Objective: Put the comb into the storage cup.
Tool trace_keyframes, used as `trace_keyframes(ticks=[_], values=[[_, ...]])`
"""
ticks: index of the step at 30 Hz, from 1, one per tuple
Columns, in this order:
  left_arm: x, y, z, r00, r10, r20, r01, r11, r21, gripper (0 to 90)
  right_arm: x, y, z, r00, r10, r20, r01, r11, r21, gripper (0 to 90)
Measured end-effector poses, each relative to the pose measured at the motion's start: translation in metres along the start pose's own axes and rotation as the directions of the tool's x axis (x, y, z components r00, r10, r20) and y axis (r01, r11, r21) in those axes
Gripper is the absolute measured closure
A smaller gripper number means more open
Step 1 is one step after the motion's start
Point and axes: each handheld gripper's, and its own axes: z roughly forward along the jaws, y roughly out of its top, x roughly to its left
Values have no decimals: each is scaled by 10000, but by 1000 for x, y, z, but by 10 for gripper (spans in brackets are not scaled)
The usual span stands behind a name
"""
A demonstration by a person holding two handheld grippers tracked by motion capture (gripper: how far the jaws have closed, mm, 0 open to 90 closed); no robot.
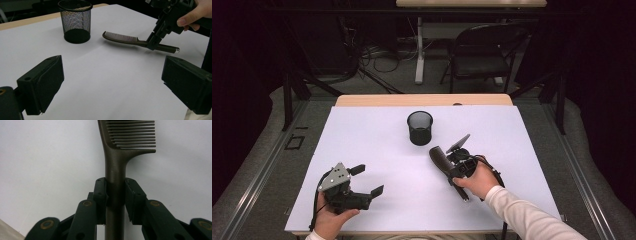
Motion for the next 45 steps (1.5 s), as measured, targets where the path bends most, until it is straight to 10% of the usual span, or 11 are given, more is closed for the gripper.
trace_keyframes(ticks=[18,19,26,45], values=[[1,0,0,10000,-38,-60,38,10000,-2,63,2,-3,-20,9972,-675,-334,621,9878,-1428,729],[1,0,0,10000,-37,-76,37,10000,-3,64,2,-4,-15,9964,-706,-470,579,9713,-2305,729],[1,-1,0,9999,-69,-96,68,10000,-31,69,1,-6,-25,9929,-1170,-208,1098,9701,-2164,729],[2,-1,0,9998,-89,-159,89,10000,-38,79,-7,-4,-39,9863,-1652,-28,1482,8915,-4280,729]])
